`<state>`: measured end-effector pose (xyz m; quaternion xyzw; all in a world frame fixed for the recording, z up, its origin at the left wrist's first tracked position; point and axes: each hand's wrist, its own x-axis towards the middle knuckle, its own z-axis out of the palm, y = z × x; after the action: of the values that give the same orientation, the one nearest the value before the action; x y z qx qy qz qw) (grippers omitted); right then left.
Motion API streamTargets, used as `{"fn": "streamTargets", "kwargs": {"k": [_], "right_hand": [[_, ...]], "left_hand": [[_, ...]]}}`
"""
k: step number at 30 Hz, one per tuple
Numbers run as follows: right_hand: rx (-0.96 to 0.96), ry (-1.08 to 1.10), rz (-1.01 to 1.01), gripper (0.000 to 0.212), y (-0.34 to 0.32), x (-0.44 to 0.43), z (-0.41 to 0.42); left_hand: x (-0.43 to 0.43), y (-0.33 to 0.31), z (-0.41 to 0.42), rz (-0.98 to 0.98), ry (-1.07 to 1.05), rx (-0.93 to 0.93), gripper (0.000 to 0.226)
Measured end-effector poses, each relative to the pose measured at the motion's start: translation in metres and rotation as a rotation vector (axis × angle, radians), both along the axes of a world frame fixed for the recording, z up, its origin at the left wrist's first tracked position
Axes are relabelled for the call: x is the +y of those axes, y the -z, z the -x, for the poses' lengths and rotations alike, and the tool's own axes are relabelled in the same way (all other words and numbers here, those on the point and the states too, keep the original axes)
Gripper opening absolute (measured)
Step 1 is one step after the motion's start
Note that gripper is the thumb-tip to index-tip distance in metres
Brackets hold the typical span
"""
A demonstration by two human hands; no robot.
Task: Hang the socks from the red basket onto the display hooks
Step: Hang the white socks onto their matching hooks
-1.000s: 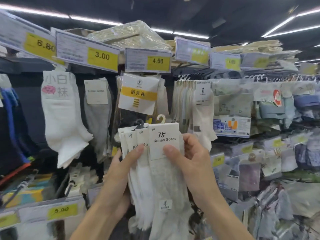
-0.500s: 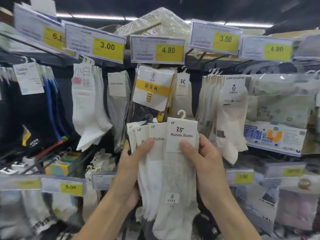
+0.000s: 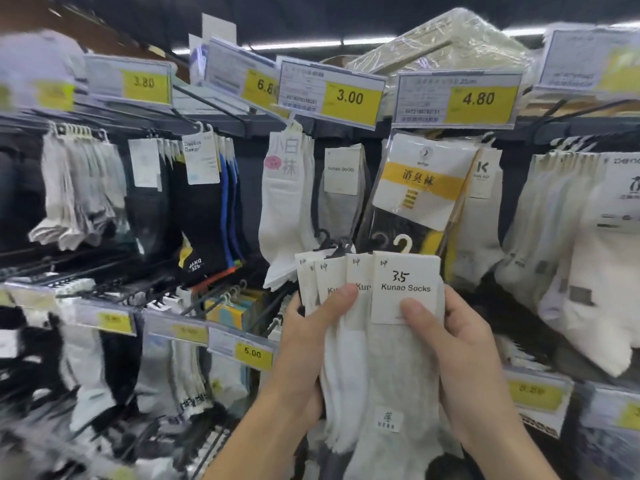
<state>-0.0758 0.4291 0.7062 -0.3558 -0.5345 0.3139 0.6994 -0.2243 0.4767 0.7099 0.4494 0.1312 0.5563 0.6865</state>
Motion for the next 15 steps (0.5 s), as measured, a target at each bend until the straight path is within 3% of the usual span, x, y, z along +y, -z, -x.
{"fn": "streamTargets", "kwargs": {"k": [15], "right_hand": [[-0.07,0.091,-0.066,0.023,-0.032,0.041,0.036]], "left_hand": [[0.036,-0.014,0.044,-0.009,-0.134,-0.041,0.047]]}}
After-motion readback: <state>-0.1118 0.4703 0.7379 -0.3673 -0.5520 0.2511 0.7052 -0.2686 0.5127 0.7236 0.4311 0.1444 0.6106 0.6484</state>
